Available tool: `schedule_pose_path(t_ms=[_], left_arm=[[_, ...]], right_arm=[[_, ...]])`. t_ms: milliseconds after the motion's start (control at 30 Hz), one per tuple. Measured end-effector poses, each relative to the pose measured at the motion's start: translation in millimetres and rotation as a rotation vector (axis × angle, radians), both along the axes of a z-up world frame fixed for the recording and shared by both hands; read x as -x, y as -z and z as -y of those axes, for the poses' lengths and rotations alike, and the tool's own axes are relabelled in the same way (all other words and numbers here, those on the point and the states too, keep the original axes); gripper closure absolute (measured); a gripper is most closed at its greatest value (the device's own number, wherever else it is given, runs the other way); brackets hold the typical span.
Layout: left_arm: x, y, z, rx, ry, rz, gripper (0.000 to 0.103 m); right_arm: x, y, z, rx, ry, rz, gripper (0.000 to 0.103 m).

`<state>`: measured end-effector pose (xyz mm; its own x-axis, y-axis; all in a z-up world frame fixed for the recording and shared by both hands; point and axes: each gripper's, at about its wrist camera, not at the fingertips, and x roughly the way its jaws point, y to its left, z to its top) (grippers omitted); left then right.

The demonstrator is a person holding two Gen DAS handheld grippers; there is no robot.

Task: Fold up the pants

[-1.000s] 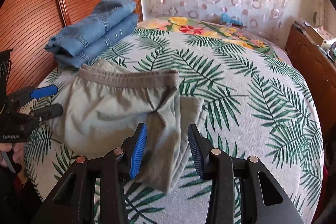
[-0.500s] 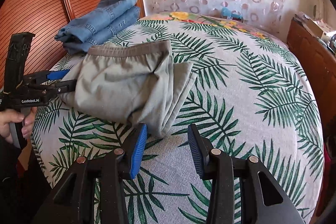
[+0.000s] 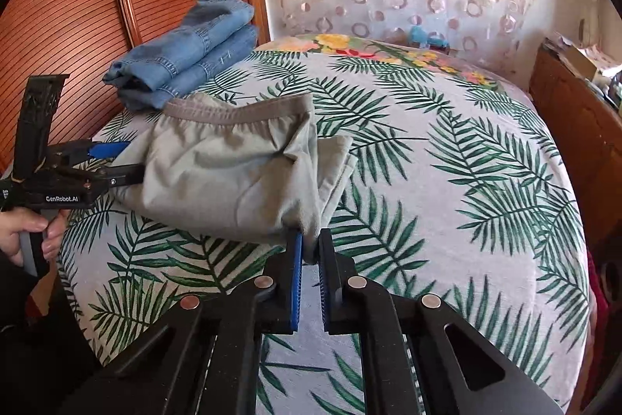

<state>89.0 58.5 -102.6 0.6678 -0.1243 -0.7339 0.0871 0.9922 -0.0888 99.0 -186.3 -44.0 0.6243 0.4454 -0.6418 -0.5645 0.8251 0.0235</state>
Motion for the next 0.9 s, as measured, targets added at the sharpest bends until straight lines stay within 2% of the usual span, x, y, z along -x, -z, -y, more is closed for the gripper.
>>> schedule_pose_path(t_ms=[100,300,367,467,567,633,900], left_arm=[[2,0,-2,0.008,-0.001,0.003,0.024],[25,-12,-3,0.016,0.014,0.065,0.026],[35,-12,-1,0.036,0.037,0.065,0.04],[43,-10,9,0.049,0.085,0.051,0.052],[49,-9,18,0.044,0.127,0.056,0.055],[47,-9,21,0.026,0.117,0.056,0.057],[39,-5,13,0.037,0.106,0.045,0.067]], right_arm=[[-3,13,-9,0.032,-0.012,-0.025,0.096],[-5,14,-8,0.006,-0.015,-0.033,0.096],[-7,15,-9,0.013,-0.016,-0.027,0.096],[-7,15,-9,0.013,-0.014,-0.024,0.096],[-6,15,-8,0.007,-0.014,-0.024,0.096],[-6,15,-6,0.005,-0.014,-0.025,0.096],[-6,15,-6,0.001,-0.014,-0.026,0.096]])
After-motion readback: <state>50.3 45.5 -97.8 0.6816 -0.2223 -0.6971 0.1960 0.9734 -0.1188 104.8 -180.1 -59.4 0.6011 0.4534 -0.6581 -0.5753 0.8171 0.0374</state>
